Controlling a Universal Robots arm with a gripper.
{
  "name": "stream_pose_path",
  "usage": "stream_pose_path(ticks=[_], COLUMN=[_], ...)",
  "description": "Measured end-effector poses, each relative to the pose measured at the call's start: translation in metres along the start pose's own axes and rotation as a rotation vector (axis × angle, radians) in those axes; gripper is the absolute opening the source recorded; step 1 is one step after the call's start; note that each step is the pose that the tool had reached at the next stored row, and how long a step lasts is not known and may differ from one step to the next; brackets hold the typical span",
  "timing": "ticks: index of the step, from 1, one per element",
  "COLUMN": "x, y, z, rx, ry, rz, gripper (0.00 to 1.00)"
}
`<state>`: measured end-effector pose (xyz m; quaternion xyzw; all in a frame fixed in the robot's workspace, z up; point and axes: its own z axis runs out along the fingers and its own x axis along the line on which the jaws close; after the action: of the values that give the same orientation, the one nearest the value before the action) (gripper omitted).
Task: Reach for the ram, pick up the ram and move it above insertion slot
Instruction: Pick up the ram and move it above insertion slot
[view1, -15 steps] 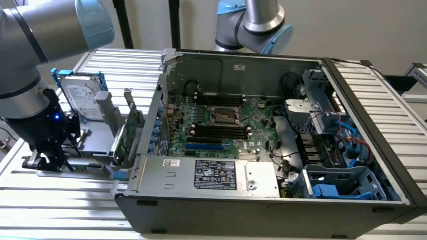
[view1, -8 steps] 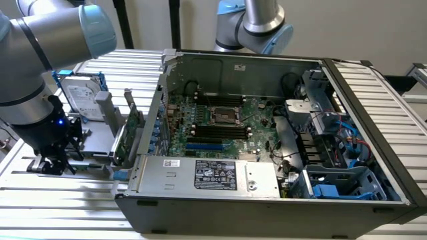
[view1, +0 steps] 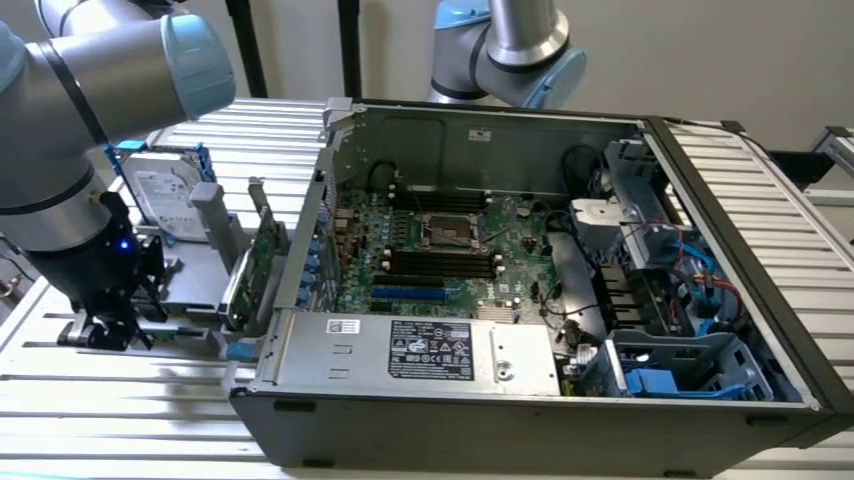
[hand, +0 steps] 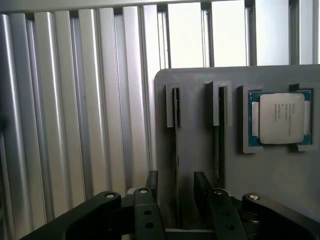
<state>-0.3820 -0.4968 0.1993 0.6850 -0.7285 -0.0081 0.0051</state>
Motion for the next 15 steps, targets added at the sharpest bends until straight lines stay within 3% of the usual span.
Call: stream_pose_path(ticks=[13,15], x=[-0.0037,-0.0038], y=[0.0002,0.0002], z=[0.0016,0.0019], rx=[-0.0061,-0.0063], ry=[0.0011,0.0011], rz=[-0.033,-0.037], gripper=[0.42,0.33])
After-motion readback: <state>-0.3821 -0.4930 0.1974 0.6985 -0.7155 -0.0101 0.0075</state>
